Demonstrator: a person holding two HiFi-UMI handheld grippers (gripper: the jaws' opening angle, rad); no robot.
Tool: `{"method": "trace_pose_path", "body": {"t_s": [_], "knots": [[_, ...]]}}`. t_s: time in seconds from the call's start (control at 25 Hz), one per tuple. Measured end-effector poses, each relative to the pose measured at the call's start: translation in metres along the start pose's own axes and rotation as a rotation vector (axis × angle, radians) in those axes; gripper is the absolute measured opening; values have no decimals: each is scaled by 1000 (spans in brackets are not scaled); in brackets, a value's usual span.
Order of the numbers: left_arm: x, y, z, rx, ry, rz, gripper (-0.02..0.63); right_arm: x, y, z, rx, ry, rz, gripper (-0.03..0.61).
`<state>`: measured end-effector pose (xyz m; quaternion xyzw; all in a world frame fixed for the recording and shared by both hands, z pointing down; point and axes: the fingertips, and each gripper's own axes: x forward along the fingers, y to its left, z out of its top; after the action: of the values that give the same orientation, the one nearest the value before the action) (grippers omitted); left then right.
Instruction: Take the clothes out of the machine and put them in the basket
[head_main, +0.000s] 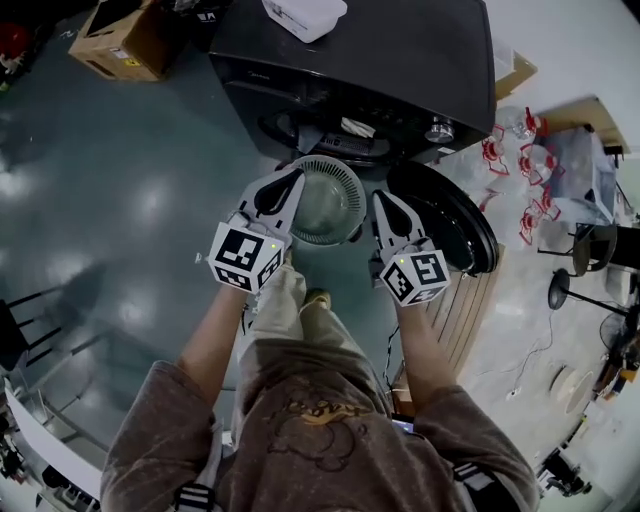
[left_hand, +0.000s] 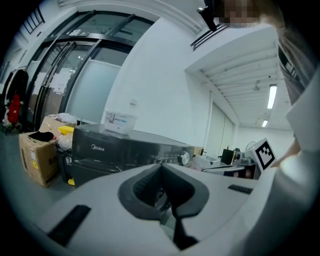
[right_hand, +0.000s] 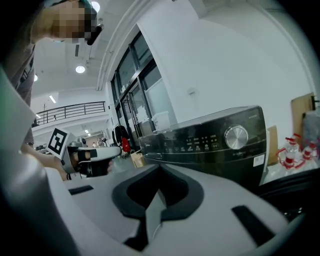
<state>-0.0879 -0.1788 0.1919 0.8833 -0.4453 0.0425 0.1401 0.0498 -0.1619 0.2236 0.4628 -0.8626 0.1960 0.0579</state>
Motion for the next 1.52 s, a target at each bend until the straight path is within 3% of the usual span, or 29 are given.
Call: {"method": "trace_pose_path", "body": {"t_s": [0.36,0.56,0.72,0.88,1.16,1.52], "knots": [[61,55,-115,-1,-43,-50,3,72,-53,-92,5,-53,-40,-2],[91,77,-168,-53,-99,-75,3,98,-82,-143,-6,-89,-49,-2],[117,83,-206,-28,-115,-114,3,113,-104,-179,35,-125,-35,-2],[133,84,-240,5,-130,-139,3,123,-121,-211,9,-159,-24,-2],[142,82,-279,58,-164,-133,3,121,-148,-250,-38,-198,-42,-2],[145,64,-290,98,-192,-121,3,105,-156,-260,-72,-237,-43,-2]]}}
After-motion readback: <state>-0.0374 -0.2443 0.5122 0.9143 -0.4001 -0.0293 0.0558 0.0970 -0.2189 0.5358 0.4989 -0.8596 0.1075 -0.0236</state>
